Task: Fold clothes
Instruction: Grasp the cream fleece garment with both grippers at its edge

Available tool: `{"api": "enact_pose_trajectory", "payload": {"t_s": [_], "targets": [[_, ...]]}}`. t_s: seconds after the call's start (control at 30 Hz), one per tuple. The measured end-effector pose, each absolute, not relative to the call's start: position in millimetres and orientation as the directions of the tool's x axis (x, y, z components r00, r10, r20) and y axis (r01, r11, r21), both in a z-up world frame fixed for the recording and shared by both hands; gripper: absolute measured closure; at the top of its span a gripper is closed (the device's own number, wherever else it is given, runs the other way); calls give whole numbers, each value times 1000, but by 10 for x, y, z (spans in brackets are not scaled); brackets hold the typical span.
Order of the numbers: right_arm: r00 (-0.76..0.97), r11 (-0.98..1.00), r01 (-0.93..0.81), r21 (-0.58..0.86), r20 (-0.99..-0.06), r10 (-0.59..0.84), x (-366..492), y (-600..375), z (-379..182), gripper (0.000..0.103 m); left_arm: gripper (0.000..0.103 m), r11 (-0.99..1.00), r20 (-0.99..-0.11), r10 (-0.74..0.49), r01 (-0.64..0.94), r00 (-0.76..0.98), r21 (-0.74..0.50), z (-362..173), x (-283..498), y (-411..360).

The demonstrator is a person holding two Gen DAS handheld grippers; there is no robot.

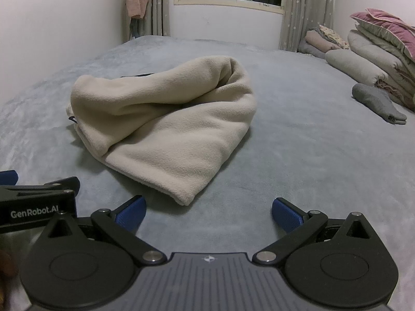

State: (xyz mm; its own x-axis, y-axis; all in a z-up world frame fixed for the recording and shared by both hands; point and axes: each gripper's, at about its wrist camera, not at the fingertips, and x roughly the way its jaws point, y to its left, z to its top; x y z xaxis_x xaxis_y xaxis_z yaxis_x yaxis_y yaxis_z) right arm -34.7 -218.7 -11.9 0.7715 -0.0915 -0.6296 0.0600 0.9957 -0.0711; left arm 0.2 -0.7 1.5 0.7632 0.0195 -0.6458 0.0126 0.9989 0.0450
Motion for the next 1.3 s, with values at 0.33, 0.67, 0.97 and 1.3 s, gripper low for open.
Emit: {"api": "enact_pose_trajectory", "payload": {"t_s": [0.33, 0.67, 0.97, 1.3], "targets": [[774, 977, -101, -190, -631, -43, -104, -2171, 65, 5, 0, 986, -596, -87, 153, 798, 62, 252, 15, -210], [752, 976, -199, -93, -653, 92, 42, -2227, 31, 64, 29, 971, -553, -219, 233, 804, -46, 316, 396, -294], [738, 969, -223, -109, -668, 95, 35, -2190, 77, 70, 73, 964, -574, -239, 263, 783, -41, 234, 475, -366], [689, 974, -223, -47, -714, 123, 473, -2253, 9, 66, 65, 981, -594, -163, 194, 788, -12, 159, 626, -590]]}}
